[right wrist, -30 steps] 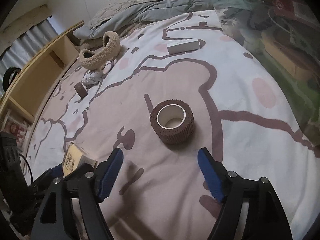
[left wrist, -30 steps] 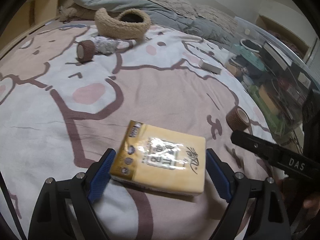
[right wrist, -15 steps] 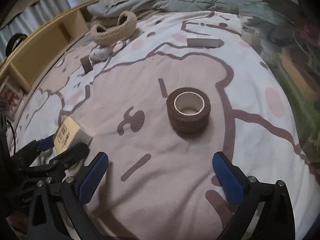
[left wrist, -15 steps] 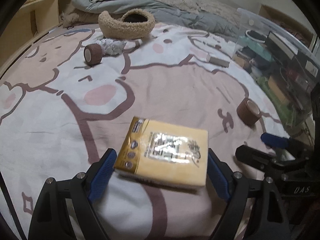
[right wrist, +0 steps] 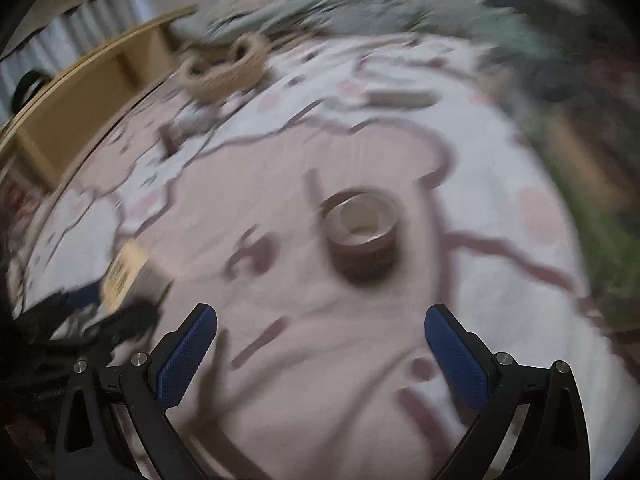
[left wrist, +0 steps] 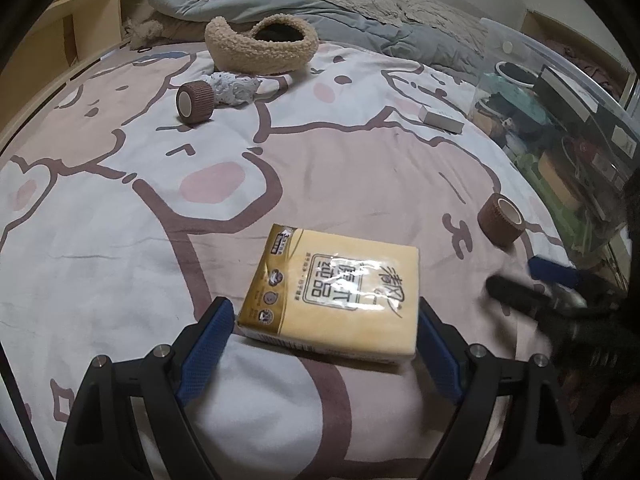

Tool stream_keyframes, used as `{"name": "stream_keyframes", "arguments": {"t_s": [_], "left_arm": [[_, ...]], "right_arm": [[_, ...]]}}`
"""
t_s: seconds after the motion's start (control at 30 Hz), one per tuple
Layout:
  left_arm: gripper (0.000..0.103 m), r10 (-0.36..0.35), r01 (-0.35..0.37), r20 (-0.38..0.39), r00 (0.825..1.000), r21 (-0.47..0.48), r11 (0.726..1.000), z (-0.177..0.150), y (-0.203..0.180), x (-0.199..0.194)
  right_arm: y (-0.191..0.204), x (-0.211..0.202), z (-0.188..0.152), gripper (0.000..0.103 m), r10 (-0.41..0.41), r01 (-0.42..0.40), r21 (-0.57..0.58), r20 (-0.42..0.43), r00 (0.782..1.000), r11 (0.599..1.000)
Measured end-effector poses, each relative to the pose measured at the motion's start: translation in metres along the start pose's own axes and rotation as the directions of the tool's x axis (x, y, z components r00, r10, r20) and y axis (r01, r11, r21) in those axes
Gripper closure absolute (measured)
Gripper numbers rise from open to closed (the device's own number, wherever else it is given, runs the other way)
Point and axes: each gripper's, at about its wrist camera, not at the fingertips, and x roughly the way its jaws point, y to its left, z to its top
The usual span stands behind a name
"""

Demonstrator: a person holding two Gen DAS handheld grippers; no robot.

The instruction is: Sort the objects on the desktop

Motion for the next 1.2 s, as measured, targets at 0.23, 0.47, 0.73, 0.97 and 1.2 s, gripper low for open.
{"name": "stream_keyframes", "arguments": {"t_s": [0.23, 0.47, 0.73, 0.97, 1.2], "left_arm": [[0.015, 0.001, -0.001, 0.002, 1.0, -0.007, 1.0, 0.003, 0.0, 0.003], [0.015, -0.003, 0.003, 0.004, 1.0, -0.018, 1.0, 0.004, 0.001, 0.004], [0.014, 0.011, -0.011, 0.007, 1.0, -0.006, 1.0, 0.006, -0.001, 0.008], [0.014, 0.018, -0.018, 0.012, 1.0, 0.003, 1.0, 0.006, -0.002, 0.009], [0.011, 0.009, -0.009, 0.012, 1.0, -0.003, 1.0, 0.006, -0.002, 0.009]], "right_arm": [[-0.009, -0.002, 0.014, 0.012, -0.062, 0.062, -0.003, 0.071, 0.996, 0.998], [0.001, 0.015, 0.016, 0.054, -0.1, 0.103, -0.064, 0.053, 0.994, 0.993], [0.0, 0.019, 0.016, 0.054, -0.058, 0.061, -0.052, 0.048, 0.997, 0.997], [-0.003, 0.02, 0.018, 0.054, -0.021, 0.023, -0.026, 0.065, 0.998, 0.999], [-0.005, 0.011, 0.02, 0.057, -0.013, 0.013, 0.002, 0.104, 0.995, 1.0]]}}
